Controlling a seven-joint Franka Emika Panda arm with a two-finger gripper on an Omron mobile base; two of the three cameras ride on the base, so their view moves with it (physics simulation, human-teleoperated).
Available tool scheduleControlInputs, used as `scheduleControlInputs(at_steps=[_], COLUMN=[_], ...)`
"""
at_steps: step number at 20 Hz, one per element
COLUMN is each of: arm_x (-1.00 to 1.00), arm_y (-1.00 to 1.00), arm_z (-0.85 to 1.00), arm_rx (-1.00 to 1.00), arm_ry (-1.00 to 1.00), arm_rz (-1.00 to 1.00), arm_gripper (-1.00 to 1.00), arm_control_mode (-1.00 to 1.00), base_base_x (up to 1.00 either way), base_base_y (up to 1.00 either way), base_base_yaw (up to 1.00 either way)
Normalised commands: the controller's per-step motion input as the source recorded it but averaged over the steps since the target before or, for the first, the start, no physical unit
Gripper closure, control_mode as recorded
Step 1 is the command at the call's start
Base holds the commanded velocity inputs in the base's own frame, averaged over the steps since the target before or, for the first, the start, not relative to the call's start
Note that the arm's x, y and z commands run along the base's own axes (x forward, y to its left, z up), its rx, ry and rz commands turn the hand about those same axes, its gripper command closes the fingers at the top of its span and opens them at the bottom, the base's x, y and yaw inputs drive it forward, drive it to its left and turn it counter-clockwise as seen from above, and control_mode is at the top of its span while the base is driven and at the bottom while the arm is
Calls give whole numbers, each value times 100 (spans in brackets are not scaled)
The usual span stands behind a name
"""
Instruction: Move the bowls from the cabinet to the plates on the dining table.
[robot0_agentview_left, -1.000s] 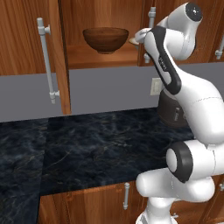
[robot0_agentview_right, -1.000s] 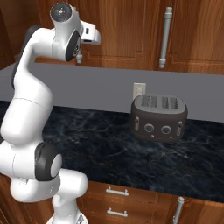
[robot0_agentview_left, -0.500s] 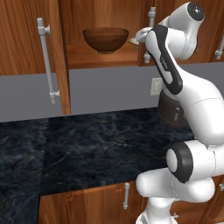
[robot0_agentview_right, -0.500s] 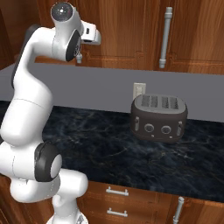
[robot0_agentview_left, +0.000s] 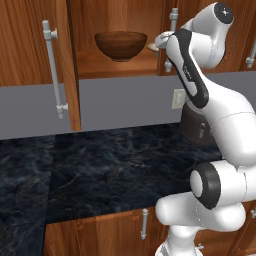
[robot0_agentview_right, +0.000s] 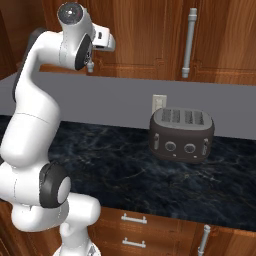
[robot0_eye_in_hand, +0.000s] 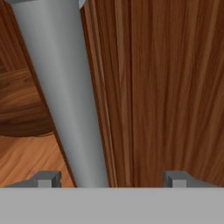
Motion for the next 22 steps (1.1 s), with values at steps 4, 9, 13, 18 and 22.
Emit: scheduleControlInputs(at_steps=[4,9,13,18,22], arm_x=[0,0,0,-1,-23], arm_y=[0,0,0,-6,-33], arm_z=[0,0,0,-3,-3], arm_rx=[0,0,0,0,0], arm_ry=[0,0,2,1,0], arm_rz=[0,0,0,0,0], arm_gripper=[100,100,100,100,100], arm_control_mode=[-100,-100,-100,-100,-100], base_base_x=[0,0,0,0,0], base_base_y=[0,0,0,0,0], base_base_yaw=[0,0,0,0,0])
